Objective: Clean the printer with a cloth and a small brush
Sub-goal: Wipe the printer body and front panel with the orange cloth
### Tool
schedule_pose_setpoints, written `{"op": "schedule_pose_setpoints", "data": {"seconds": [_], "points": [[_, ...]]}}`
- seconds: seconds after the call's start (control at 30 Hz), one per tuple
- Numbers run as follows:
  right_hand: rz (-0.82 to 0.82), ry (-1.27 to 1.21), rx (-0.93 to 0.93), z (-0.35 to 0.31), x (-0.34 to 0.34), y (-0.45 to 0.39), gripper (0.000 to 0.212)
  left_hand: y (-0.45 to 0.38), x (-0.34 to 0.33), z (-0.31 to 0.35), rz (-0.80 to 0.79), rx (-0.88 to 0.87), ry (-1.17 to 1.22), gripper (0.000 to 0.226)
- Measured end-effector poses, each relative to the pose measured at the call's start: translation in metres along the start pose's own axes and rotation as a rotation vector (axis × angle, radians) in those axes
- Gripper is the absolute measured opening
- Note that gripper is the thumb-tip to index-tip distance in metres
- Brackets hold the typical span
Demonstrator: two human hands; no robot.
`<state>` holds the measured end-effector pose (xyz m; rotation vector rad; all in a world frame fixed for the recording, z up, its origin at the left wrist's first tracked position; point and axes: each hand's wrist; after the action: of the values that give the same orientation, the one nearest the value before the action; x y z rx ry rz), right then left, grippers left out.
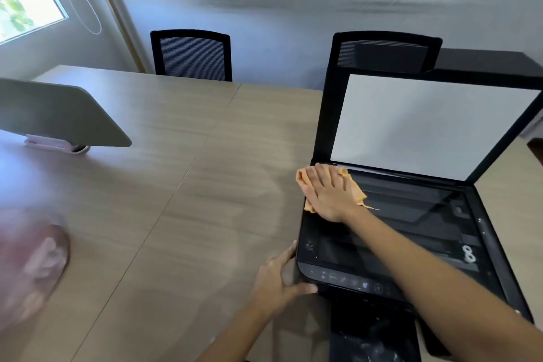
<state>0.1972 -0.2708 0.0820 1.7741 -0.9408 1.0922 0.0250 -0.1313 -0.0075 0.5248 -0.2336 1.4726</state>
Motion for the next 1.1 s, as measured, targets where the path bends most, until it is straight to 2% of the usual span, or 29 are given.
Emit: {"op": "schedule_pose_setpoints", "data": {"seconds": [0.13, 0.27, 0.37, 0.53, 0.6, 0.7, 0.77, 0.87, 0.97, 1.0, 1.03, 1.07, 1.1], "points": [[0.059, 0.026, 0.006, -0.012, -0.015, 0.012, 0.06, 0.002, 0.001, 0.002, 0.002, 0.005, -0.01, 0.103], [0.068, 0.006, 0.191, -0.01, -0.038, 0.062, 0.073, 0.001, 0.001, 0.003, 0.017, 0.007, 0.007, 0.101], [0.166, -0.324, 0.292, -0.007, -0.023, 0.089, 0.039, 0.004, 0.003, 0.008, 0.011, -0.023, 0.002, 0.101], [0.437, -0.757, 0.036, -0.013, 0.019, 0.104, 0.045, 0.006, 0.009, 0.019, -0.034, -0.049, 0.002, 0.1], [0.4, -0.657, 0.025, -0.014, 0.014, 0.1, 0.044, 0.008, 0.009, 0.018, -0.039, -0.046, 0.005, 0.101], [0.19, -0.287, 0.09, -0.018, -0.012, 0.097, 0.051, 0.01, 0.009, 0.017, -0.048, -0.041, -0.018, 0.103], [0.118, -0.206, 0.149, -0.024, -0.015, 0.097, 0.053, 0.01, 0.009, 0.013, -0.052, -0.027, -0.015, 0.101], [0.041, -0.197, 0.16, -0.04, 0.009, 0.107, 0.038, 0.01, 0.007, 0.009, -0.035, -0.003, -0.002, 0.098], [0.114, -0.22, 0.069, -0.053, 0.021, 0.101, 0.07, 0.007, 0.005, 0.002, -0.028, 0.007, -0.009, 0.098], [0.134, -0.125, 0.07, -0.058, 0.017, 0.097, 0.069, 0.006, 0.005, 0.001, -0.027, 0.008, -0.015, 0.098], [0.119, -0.034, 0.075, -0.062, 0.007, 0.091, 0.057, 0.005, 0.004, -0.001, -0.027, 0.005, -0.019, 0.098], [0.125, 0.042, 0.083, -0.064, -0.006, 0.088, 0.036, 0.004, 0.003, -0.002, -0.028, -0.001, -0.022, 0.097], [0.162, 0.06, 0.117, -0.064, -0.017, 0.092, 0.026, 0.004, 0.003, -0.003, -0.033, -0.01, -0.017, 0.096]]}}
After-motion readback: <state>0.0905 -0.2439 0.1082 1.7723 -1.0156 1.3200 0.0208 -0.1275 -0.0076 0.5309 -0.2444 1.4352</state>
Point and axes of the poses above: each hand's wrist, its own y-axis away from the middle knuckle, its own x-axis out of the back of the hand, z = x × y, and after that the axes turned 1 degree about -y, right-handed
